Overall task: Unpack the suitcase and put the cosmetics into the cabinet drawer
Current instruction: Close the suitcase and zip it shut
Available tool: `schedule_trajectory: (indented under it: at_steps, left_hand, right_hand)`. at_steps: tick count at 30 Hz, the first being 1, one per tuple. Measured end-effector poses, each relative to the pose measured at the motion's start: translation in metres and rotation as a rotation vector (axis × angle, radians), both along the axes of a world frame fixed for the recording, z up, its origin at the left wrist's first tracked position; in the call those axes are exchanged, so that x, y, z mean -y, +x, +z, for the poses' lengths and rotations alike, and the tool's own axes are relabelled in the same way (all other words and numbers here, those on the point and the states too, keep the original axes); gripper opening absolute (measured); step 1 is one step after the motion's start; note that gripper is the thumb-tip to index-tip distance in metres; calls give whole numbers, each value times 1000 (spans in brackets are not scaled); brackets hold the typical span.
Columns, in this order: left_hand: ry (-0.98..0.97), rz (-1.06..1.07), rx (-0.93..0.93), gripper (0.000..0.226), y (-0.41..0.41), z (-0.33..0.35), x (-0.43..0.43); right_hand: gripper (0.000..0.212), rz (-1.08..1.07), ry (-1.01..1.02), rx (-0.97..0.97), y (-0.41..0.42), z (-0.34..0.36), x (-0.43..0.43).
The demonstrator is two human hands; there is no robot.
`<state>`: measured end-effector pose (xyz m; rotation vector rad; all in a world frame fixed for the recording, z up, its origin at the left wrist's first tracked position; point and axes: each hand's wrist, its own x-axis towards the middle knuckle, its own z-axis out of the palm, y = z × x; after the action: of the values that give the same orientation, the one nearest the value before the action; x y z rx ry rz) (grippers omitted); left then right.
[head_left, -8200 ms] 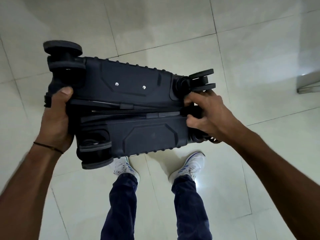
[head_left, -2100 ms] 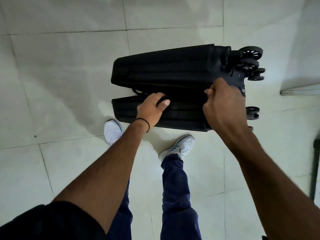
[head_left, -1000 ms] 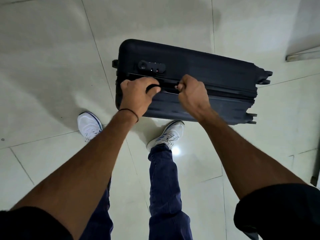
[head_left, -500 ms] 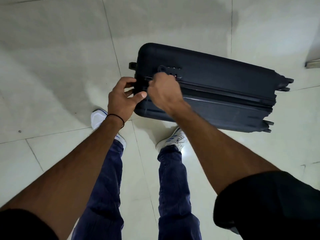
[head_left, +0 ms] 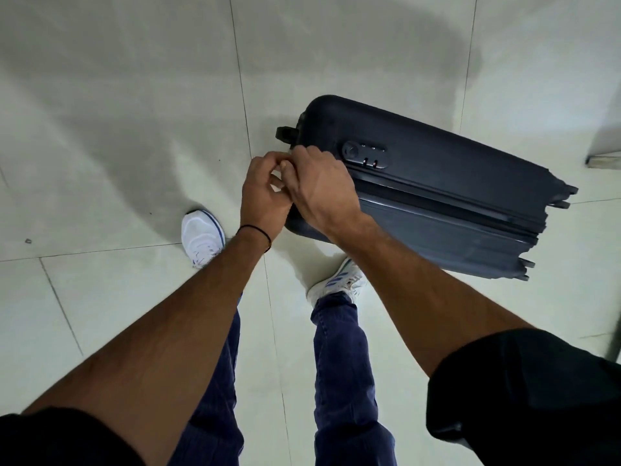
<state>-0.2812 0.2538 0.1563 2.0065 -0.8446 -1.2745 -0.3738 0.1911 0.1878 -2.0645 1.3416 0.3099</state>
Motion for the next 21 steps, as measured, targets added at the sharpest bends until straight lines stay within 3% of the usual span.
schedule_trajectory:
  at_steps: [3,5,7,9,13,16,21]
  left_hand:
    - [-44,-132,61,20,8,-3,3]
    - [-63,-196,89,15,14,-6,8]
    - [-54,-225,109,10,19,-5,15]
    - [-30,-254,112,8,22,-2,22]
    - [15,-234,87,10,21,-1,26]
    - [45,-208,101,9,20,-1,25]
    - [52,-334,194,12,21,1,27]
  right_hand:
    - [41,-14,112,208,-18,-8,-1]
    - [34,-155,150,323,-31,-6,0]
    - [26,-321,76,363,-44,-2,4]
    - [21,-349,-33,312,-54,3,4]
    - [38,-129,-259,38,-63,4,2]
    - [52,-2,-287,-76,-63,-3,10]
    - [27,198,-277,-50,-63,-3,21]
